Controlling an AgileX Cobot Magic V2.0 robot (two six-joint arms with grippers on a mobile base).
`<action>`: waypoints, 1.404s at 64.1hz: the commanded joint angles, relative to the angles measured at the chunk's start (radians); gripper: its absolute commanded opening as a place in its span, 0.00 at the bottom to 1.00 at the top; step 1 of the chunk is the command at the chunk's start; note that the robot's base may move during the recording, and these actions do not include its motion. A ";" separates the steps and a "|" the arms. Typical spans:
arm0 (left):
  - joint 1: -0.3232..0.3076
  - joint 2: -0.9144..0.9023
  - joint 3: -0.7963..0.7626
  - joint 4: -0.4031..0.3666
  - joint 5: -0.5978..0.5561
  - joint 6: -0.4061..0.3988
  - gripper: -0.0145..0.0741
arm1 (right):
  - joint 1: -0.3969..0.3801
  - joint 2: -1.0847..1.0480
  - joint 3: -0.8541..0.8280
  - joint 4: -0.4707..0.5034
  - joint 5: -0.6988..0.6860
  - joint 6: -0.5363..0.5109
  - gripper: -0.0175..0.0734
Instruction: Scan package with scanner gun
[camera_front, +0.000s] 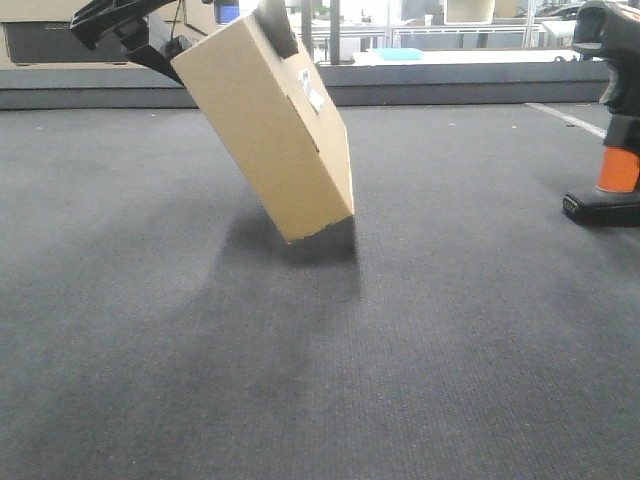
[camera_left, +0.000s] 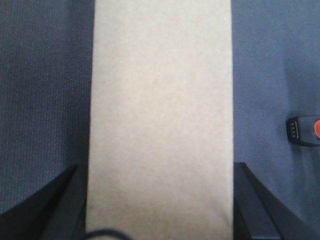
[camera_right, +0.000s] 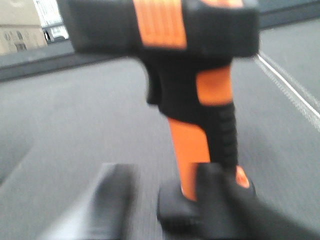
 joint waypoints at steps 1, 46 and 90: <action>0.000 -0.002 -0.004 0.000 -0.031 0.007 0.04 | 0.001 0.008 -0.043 0.045 -0.027 0.003 0.64; 0.000 -0.002 -0.004 0.000 -0.062 0.009 0.04 | -0.001 0.137 -0.245 0.098 0.022 0.003 0.70; 0.000 -0.002 -0.004 0.000 -0.062 0.011 0.04 | -0.008 0.141 -0.255 0.150 0.020 -0.013 0.23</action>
